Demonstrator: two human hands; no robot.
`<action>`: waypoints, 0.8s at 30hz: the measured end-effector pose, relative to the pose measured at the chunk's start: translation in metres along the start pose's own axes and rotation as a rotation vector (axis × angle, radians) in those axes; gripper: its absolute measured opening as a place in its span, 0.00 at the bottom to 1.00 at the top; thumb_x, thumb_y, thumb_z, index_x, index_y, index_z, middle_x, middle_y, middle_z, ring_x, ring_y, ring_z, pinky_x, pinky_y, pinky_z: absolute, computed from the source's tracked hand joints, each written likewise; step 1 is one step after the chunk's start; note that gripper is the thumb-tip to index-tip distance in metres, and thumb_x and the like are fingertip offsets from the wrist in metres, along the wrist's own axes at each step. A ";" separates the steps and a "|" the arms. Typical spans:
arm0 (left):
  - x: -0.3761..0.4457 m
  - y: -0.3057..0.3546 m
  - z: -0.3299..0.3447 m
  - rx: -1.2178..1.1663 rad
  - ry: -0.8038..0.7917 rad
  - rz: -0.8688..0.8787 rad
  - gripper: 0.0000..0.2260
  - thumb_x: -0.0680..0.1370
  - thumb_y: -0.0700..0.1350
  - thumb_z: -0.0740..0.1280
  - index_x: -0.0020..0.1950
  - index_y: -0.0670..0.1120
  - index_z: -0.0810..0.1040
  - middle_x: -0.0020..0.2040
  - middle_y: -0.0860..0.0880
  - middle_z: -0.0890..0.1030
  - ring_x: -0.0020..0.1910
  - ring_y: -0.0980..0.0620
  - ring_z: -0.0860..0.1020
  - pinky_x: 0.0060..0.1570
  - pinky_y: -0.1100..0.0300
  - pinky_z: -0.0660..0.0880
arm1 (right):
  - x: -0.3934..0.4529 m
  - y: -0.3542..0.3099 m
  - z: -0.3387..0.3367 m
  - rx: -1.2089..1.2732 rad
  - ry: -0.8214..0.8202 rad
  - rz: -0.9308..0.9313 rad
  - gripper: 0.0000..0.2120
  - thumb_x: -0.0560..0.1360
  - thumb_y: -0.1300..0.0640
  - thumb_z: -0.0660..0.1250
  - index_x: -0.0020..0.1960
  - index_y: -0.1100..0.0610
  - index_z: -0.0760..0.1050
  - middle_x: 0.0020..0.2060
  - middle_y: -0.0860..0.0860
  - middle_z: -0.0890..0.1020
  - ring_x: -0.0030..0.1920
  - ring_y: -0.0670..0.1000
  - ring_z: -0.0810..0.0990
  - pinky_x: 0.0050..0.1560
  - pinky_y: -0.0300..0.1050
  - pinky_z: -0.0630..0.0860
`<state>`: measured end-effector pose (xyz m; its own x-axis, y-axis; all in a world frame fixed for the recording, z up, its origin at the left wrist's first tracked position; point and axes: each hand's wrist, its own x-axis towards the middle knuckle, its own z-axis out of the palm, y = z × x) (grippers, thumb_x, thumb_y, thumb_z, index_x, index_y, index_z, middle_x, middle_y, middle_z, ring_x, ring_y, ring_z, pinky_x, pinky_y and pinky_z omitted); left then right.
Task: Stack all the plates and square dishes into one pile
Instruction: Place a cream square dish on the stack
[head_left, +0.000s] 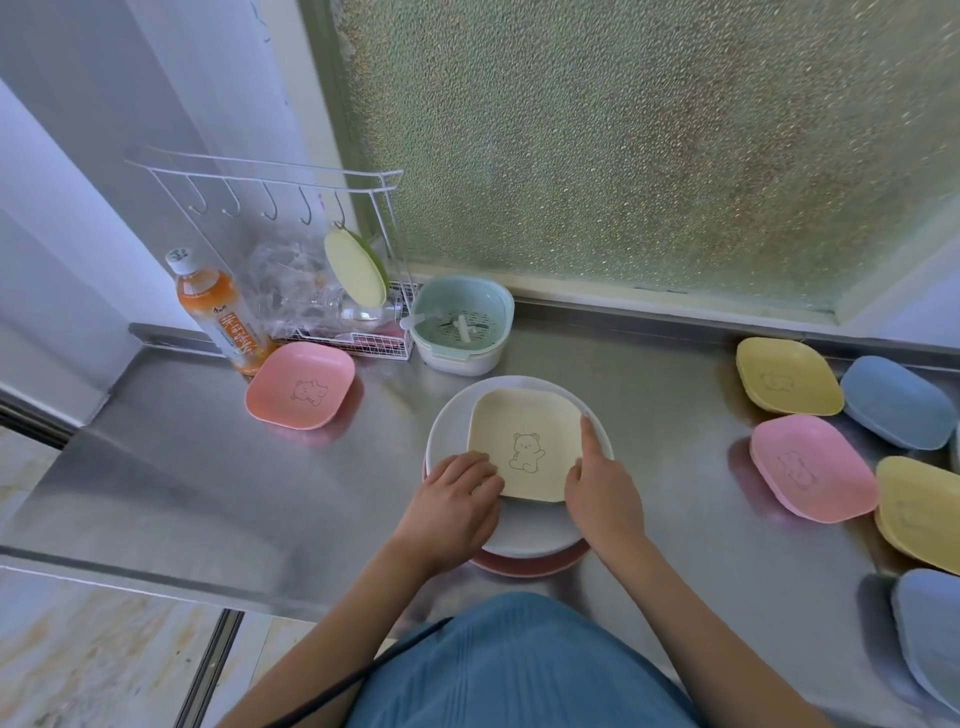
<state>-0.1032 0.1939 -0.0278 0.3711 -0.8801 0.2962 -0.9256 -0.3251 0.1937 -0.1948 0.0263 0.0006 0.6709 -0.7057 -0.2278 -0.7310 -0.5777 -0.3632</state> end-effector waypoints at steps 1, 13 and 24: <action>0.000 0.000 0.000 0.008 -0.010 0.002 0.11 0.74 0.48 0.61 0.47 0.45 0.80 0.49 0.49 0.82 0.55 0.48 0.78 0.58 0.56 0.72 | 0.001 -0.002 0.000 -0.004 -0.005 0.000 0.30 0.79 0.58 0.52 0.77 0.49 0.44 0.44 0.56 0.79 0.40 0.55 0.77 0.38 0.47 0.72; -0.006 -0.023 -0.008 -0.111 0.203 -0.091 0.12 0.75 0.46 0.61 0.56 0.46 0.75 0.53 0.47 0.82 0.54 0.49 0.77 0.57 0.54 0.68 | 0.004 -0.017 -0.008 -0.092 0.159 -0.022 0.26 0.78 0.46 0.52 0.74 0.46 0.51 0.48 0.53 0.81 0.42 0.55 0.80 0.40 0.45 0.75; -0.017 -0.133 -0.018 -0.031 -0.072 -0.968 0.22 0.77 0.37 0.60 0.71 0.48 0.67 0.65 0.46 0.75 0.70 0.46 0.66 0.68 0.47 0.59 | 0.006 -0.089 0.019 -0.129 0.125 -0.208 0.22 0.77 0.48 0.55 0.70 0.50 0.60 0.49 0.53 0.77 0.43 0.57 0.79 0.33 0.46 0.72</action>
<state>0.0153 0.2584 -0.0415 0.9648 -0.2556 -0.0625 -0.2189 -0.9116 0.3480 -0.1234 0.0819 0.0141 0.7938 -0.6066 -0.0441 -0.5941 -0.7577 -0.2702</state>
